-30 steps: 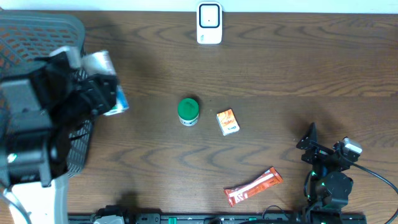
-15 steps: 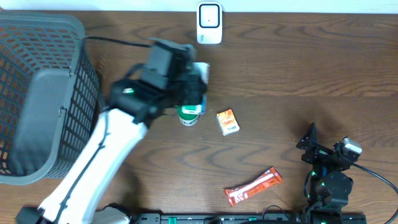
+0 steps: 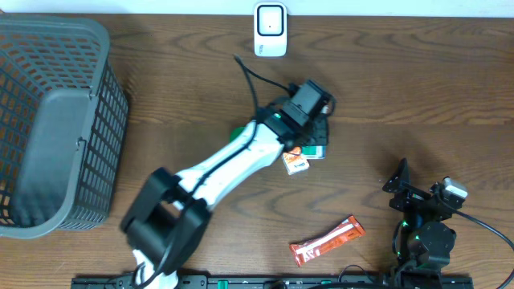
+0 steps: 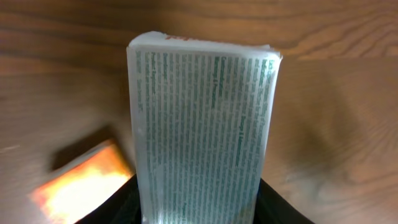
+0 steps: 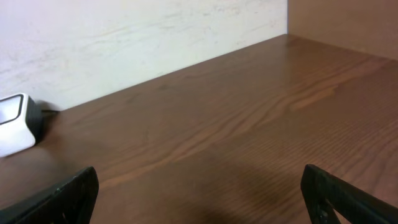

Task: Scan the item barcode
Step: 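Carry the Panadol box to the table center and release it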

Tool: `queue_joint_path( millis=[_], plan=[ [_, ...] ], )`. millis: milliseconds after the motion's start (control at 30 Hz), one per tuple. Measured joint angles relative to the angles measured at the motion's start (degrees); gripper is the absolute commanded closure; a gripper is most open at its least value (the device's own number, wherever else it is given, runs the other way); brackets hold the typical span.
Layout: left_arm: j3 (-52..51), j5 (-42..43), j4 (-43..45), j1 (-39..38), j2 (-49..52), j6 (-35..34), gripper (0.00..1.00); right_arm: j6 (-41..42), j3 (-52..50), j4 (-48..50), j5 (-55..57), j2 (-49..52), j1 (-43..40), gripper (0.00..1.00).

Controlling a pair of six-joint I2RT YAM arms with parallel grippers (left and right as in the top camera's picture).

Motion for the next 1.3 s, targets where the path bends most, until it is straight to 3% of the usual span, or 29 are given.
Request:
queue_joint_path(
  millis=[133, 367, 633, 800, 867, 967, 1100, 1300],
  plan=[
    [0.0, -0.1, 5.1, -2.6, 4.9, -3.2, 0.56, 0.0, 0.0, 0.0, 0.0, 0.0, 0.0, 0.01],
    [0.0, -3.9, 5.1, -3.7, 10.5, -13.5, 0.56, 0.0, 0.0, 0.0, 0.0, 0.0, 0.0, 0.01],
    [1.4, -13.0, -8.4, -3.6, 10.5, -31.8, 0.55, 0.0, 0.0, 0.0, 0.0, 0.0, 0.0, 0.01],
    [1.4, -17.0, -13.3, -3.6, 10.4, -39.7, 0.22, 0.0, 0.0, 0.0, 0.0, 0.0, 0.0, 0.01],
    [1.4, -17.7, -13.2, -3.6, 10.4, -40.4, 0.16, 0.0, 0.0, 0.0, 0.0, 0.0, 0.0, 0.01],
    [1.3, -17.3, -8.9, -3.6, 10.3, -32.8, 0.11, 0.0, 0.0, 0.0, 0.0, 0.0, 0.0, 0.01],
    [1.2, -13.2, -3.2, -3.6, 9.7, -19.1, 0.10, 0.0, 0.0, 0.0, 0.0, 0.0, 0.0, 0.01],
    [1.1, -10.1, -9.3, -3.6, -1.9, -4.0, 0.10, 0.0, 0.0, 0.0, 0.0, 0.0, 0.0, 0.01]
  ],
)
